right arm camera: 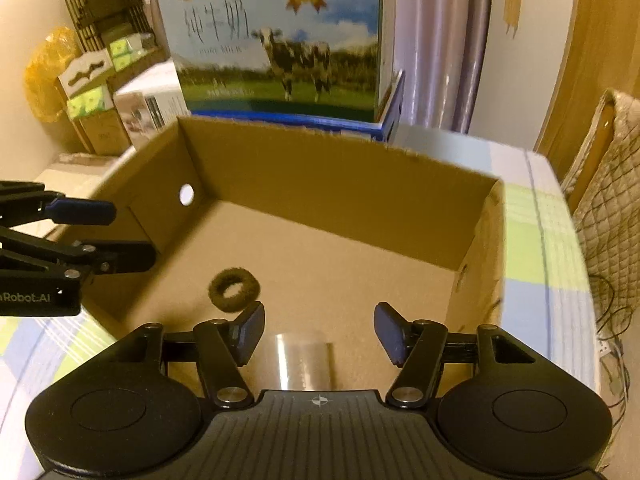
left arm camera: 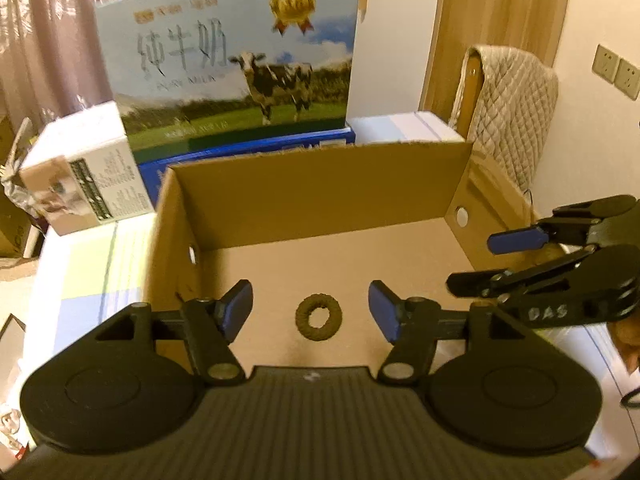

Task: Organize objects
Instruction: 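Withdraw both tools from the box back over the table items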

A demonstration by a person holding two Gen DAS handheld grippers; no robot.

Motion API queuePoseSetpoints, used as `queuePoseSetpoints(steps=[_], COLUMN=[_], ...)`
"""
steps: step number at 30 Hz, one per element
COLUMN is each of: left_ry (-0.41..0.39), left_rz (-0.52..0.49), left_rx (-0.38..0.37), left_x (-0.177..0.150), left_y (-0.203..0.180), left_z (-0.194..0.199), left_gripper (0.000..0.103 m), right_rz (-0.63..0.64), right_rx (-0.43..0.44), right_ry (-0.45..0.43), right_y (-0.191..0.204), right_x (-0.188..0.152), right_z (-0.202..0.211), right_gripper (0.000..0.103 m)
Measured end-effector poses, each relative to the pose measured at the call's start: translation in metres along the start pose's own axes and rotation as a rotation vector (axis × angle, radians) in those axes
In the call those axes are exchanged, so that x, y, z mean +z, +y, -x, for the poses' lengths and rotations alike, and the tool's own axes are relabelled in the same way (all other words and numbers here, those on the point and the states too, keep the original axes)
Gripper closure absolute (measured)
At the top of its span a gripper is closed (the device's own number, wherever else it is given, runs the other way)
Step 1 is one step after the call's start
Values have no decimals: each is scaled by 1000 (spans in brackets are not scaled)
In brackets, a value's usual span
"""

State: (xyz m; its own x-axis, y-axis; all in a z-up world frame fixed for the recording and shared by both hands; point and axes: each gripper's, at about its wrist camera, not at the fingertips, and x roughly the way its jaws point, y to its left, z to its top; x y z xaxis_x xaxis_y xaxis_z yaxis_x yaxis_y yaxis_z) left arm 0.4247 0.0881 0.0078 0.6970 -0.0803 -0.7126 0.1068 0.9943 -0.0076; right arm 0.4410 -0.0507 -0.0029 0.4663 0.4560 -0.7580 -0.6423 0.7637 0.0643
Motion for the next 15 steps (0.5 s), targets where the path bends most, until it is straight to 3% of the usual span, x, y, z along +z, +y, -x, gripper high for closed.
queuePoseSetpoints(steps=[7, 10, 15], left_ry=[-85, -110, -94], left_rz=[23, 18, 15], left_rx=[31, 65, 91], left_x=[-24, -45, -94], left_y=[12, 13, 7], left_z=[79, 113, 152], left_gripper=[29, 19, 10], right_rz=[-2, -10, -5], right_rx=[14, 41, 68], right_ry=[-148, -180, -144], right_y=[30, 48, 80], right_x=[-17, -46, -110], right_z=[94, 132, 163], right_gripper=[43, 41, 39])
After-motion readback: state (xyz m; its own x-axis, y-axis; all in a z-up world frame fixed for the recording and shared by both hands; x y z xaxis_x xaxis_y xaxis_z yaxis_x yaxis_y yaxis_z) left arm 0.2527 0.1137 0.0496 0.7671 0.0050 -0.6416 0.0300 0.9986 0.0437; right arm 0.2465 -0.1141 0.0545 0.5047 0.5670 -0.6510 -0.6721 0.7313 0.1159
